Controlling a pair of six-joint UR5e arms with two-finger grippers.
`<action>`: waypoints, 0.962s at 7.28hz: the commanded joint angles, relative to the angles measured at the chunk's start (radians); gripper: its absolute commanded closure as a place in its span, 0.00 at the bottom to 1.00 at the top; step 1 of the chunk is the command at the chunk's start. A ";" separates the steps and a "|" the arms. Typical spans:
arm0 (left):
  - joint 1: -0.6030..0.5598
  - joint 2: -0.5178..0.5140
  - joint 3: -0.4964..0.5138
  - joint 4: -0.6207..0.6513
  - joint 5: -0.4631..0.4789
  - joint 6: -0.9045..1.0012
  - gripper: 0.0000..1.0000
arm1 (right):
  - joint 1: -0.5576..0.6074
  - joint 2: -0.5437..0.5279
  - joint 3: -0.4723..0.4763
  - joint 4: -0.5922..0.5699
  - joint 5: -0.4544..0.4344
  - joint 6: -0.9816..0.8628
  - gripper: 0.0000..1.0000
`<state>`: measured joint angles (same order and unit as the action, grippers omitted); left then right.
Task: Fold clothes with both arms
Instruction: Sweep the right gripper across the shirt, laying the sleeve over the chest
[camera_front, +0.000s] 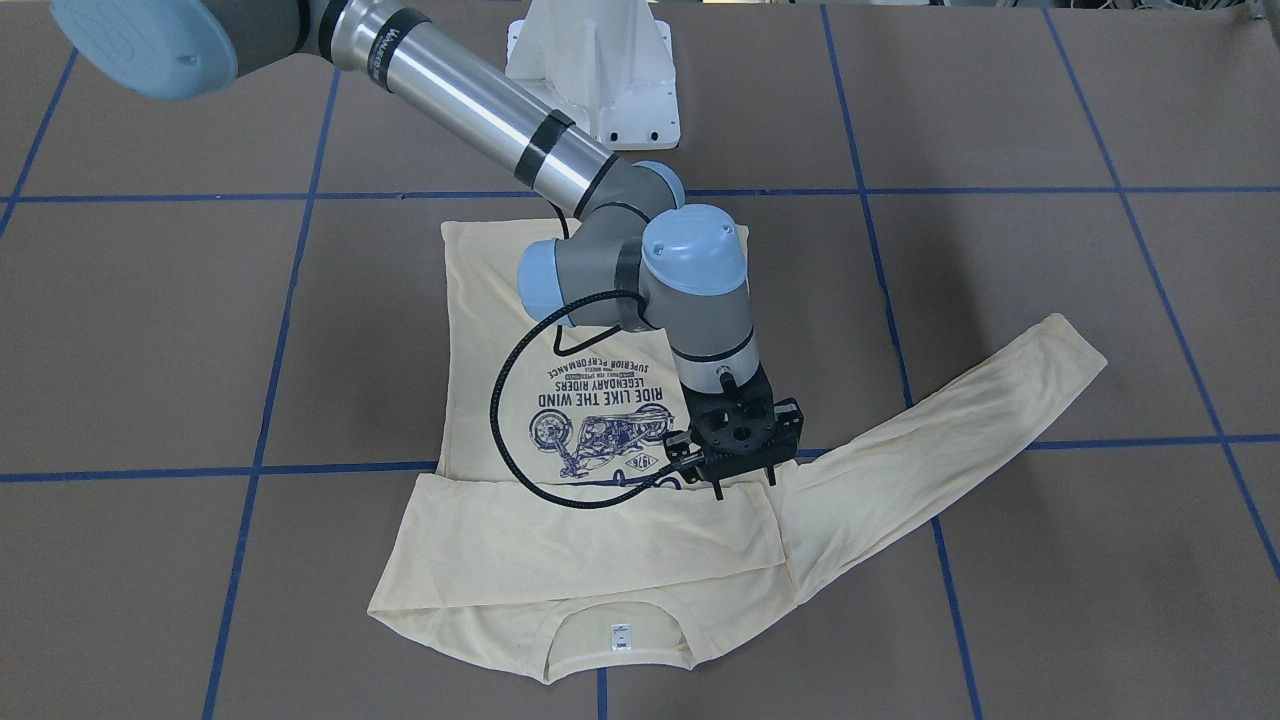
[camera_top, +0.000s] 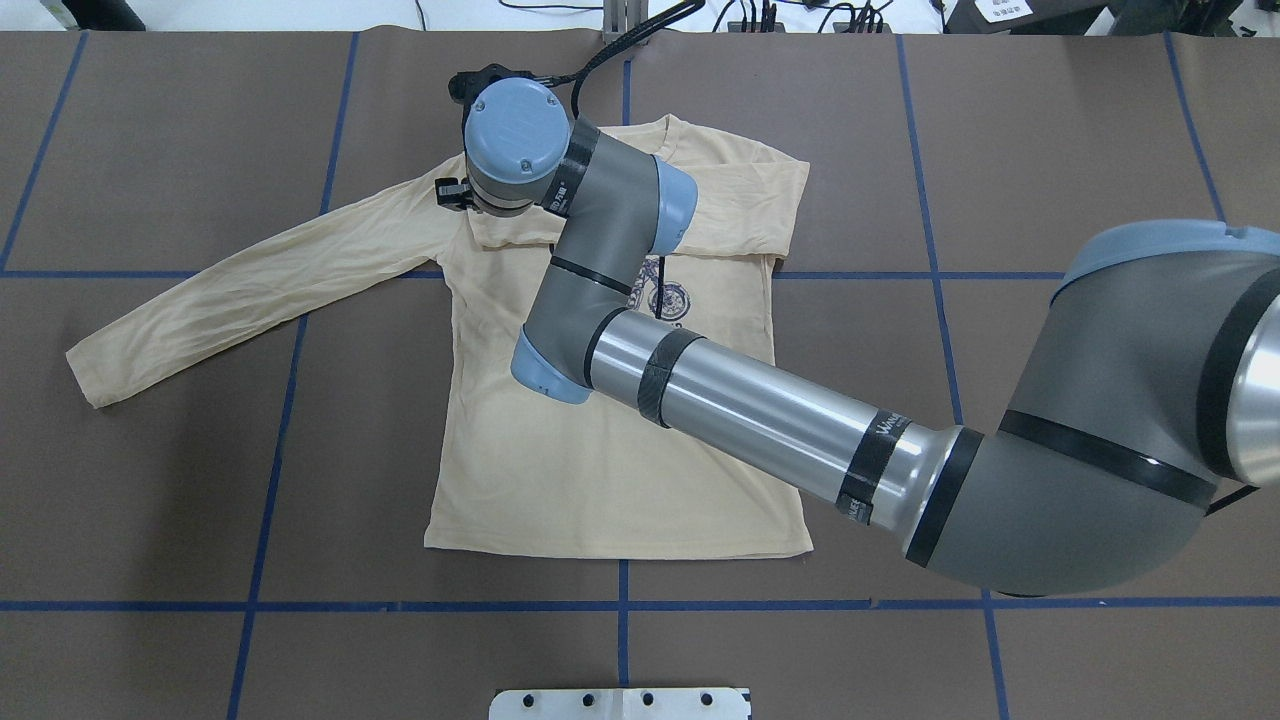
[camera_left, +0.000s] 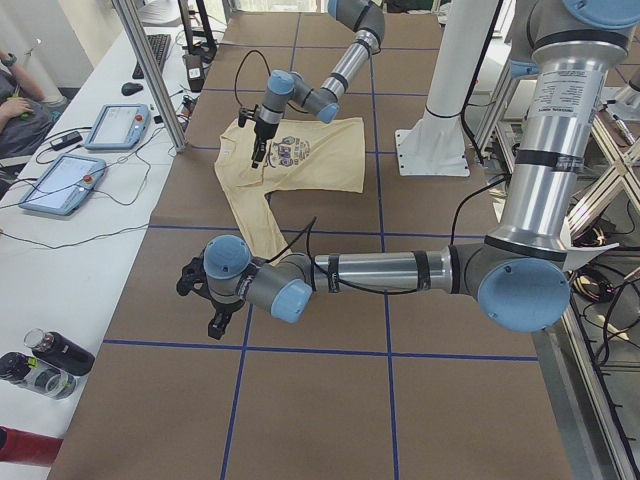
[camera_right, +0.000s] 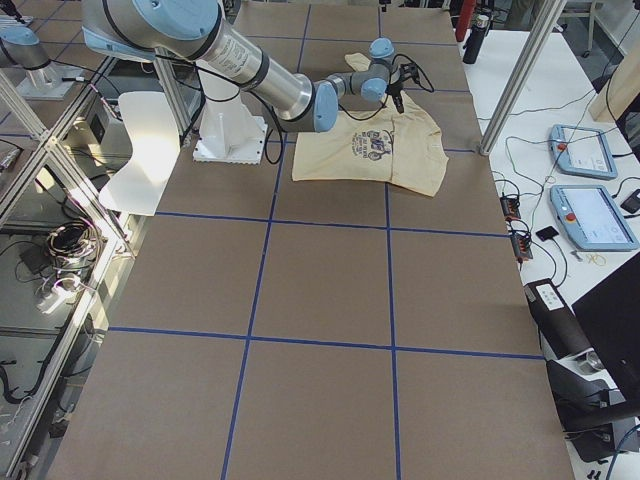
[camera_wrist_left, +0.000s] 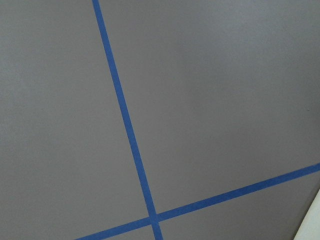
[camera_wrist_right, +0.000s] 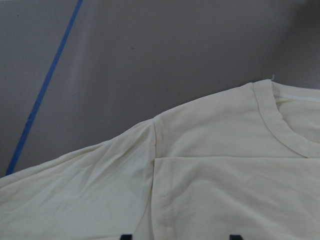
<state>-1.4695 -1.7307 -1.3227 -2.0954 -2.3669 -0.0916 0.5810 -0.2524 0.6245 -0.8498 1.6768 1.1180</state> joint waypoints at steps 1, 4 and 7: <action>0.000 -0.006 -0.003 -0.003 0.000 -0.022 0.00 | 0.006 0.013 0.041 -0.002 0.003 0.116 0.02; 0.055 0.069 -0.015 -0.341 0.017 -0.453 0.00 | 0.081 -0.132 0.382 -0.246 0.133 0.149 0.01; 0.265 0.215 -0.184 -0.482 0.210 -0.805 0.00 | 0.154 -0.339 0.666 -0.357 0.292 0.143 0.01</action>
<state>-1.2951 -1.5846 -1.4129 -2.5474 -2.2300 -0.7550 0.7047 -0.5043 1.1715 -1.1557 1.9101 1.2652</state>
